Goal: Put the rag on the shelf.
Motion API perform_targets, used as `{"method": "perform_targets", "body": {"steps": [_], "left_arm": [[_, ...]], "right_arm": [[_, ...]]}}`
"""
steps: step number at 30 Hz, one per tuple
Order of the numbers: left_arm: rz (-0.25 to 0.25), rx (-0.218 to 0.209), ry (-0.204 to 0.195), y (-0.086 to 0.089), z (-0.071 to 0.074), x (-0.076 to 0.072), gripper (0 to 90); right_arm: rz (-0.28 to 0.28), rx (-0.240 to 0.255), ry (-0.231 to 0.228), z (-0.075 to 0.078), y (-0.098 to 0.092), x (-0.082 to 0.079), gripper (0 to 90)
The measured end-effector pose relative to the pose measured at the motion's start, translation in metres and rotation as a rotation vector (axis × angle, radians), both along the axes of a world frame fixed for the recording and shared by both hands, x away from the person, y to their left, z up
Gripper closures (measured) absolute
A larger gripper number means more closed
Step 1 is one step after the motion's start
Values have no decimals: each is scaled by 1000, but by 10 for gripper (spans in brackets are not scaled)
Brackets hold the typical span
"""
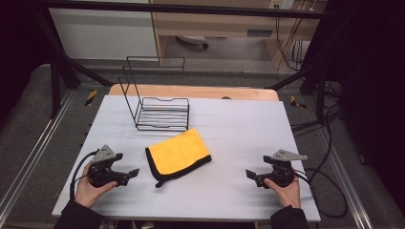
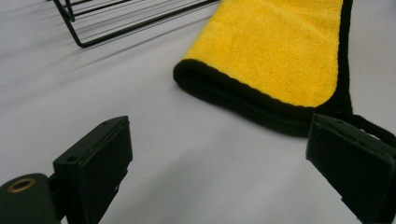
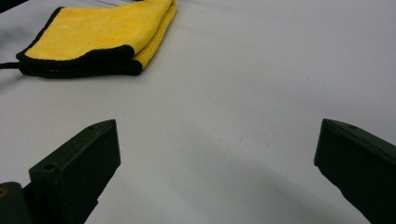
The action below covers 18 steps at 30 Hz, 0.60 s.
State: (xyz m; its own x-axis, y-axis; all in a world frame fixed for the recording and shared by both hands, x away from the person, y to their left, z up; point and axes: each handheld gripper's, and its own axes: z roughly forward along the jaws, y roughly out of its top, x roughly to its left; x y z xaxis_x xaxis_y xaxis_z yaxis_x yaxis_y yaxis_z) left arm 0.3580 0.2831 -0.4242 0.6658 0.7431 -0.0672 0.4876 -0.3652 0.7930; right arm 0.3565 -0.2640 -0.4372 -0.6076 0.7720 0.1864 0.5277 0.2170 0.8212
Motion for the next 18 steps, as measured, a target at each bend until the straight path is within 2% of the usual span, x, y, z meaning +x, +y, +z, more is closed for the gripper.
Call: {"method": "perform_targets", "body": {"steps": [12,18], "left_arm": [[-70,60,17,-44,13,-6,112],[-121,101,42,-73,15,-9,189]], "right_arm": [[-6,-11,-1,0,0,0,9],[-3,-19,4,-1,1,0,10]]}}
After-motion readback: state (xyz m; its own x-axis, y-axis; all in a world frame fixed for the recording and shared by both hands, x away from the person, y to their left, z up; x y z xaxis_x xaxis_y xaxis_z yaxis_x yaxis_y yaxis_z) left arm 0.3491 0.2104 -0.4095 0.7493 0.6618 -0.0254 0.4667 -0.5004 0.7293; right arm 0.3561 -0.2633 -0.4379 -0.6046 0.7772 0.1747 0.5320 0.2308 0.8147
